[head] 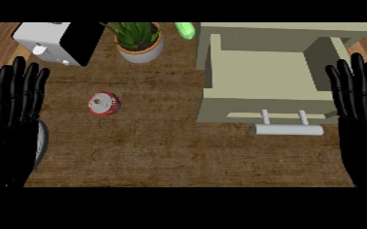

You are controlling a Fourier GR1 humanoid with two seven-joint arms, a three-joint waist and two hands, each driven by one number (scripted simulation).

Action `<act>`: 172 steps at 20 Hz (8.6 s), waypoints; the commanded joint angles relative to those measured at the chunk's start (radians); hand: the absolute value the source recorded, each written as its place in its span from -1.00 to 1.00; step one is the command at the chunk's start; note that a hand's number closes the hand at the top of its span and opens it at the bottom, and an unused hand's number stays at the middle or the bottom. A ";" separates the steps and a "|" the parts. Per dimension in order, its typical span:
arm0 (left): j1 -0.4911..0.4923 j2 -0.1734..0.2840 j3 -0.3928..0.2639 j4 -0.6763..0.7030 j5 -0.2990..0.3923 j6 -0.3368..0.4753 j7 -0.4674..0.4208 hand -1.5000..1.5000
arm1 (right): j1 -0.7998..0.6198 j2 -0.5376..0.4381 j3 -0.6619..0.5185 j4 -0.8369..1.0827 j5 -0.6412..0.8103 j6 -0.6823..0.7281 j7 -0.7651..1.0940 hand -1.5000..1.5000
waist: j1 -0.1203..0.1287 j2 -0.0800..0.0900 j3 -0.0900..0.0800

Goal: Pick up the can, place it into the drawer and close the drawer

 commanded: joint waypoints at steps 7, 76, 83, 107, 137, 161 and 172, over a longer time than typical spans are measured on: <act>0.018 0.282 -0.097 0.118 0.174 -0.463 -0.039 -1.00 | 0.076 0.050 -0.033 0.074 -0.016 -0.076 0.164 -1.00 | -0.045 -0.028 0.031; -0.387 0.264 0.159 1.179 -0.023 -0.696 -0.405 -1.00 | 0.445 0.072 -0.607 -0.090 -0.429 0.432 0.158 -1.00 | -0.026 -0.039 0.032; -0.454 0.339 0.144 1.467 -0.131 -0.684 -0.628 -1.00 | 0.464 0.024 -0.683 -0.101 -0.540 0.494 0.184 -1.00 | -0.038 -0.036 0.031; -0.658 0.255 0.098 1.881 -0.204 -0.618 -0.779 -1.00 | 0.410 0.022 -0.707 -0.050 -0.521 0.521 0.213 -1.00 | -0.045 -0.028 0.030; -0.633 -0.120 0.345 1.550 0.203 -0.168 -0.490 1.00 | 0.517 0.120 -0.710 -0.174 -0.550 0.482 0.237 -1.00 | 0.017 -0.060 0.036; -0.751 -0.124 -0.049 0.799 0.252 0.355 0.200 1.00 | 0.452 0.119 -0.689 -0.156 -0.520 0.469 0.252 -1.00 | -0.018 -0.042 0.034; -1.006 -0.124 -0.123 1.019 0.332 0.500 0.172 1.00 | 0.400 0.116 -0.690 -0.136 -0.504 0.488 0.280 -1.00 | -0.027 -0.039 0.034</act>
